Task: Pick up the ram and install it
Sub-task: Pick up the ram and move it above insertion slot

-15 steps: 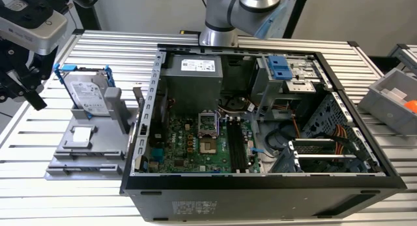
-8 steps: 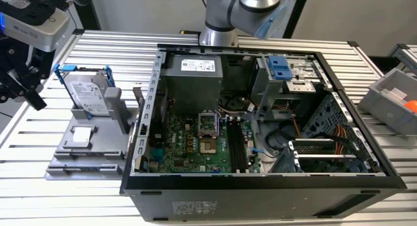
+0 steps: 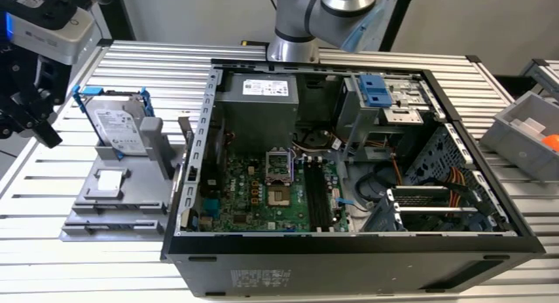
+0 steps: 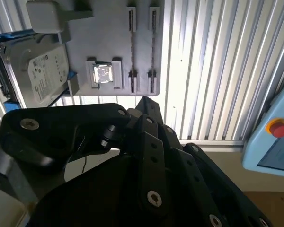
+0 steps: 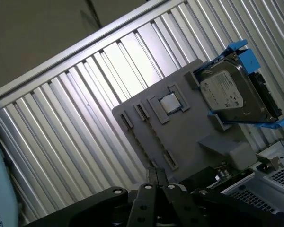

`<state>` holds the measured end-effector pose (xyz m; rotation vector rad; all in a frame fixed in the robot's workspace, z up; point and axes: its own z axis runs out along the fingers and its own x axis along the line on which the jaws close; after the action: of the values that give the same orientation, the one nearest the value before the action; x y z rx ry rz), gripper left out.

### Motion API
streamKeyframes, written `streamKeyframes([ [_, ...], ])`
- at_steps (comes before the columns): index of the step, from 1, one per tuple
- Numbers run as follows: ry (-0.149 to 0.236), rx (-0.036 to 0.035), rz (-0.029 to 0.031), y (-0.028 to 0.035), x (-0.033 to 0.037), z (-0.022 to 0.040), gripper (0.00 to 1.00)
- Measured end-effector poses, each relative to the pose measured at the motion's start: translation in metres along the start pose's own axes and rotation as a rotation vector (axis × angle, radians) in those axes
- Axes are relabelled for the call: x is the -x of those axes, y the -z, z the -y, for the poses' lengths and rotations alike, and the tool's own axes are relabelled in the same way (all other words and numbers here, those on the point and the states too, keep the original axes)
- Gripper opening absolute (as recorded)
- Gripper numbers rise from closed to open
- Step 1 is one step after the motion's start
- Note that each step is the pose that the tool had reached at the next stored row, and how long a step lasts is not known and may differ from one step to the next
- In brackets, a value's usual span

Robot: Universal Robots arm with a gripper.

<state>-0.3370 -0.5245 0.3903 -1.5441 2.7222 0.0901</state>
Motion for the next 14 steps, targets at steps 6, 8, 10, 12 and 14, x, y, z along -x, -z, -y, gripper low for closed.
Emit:
streamKeyframes([
  [6, 0.06, 0.0023, -0.0027, 0.0, 0.0, 0.0, 0.0],
  [8, 0.082, 0.0031, -0.0037, 0.0, 0.0, 0.0, 0.0],
  [10, 0.102, 0.0039, -0.0046, 0.0, 0.0, 0.0, 0.0],
  [12, 0.124, 0.0047, -0.0055, 0.0, 0.0, 0.0, 0.0],
  [14, 0.147, 0.0056, -0.0066, 0.0, 0.0, 0.0, 0.0],
])
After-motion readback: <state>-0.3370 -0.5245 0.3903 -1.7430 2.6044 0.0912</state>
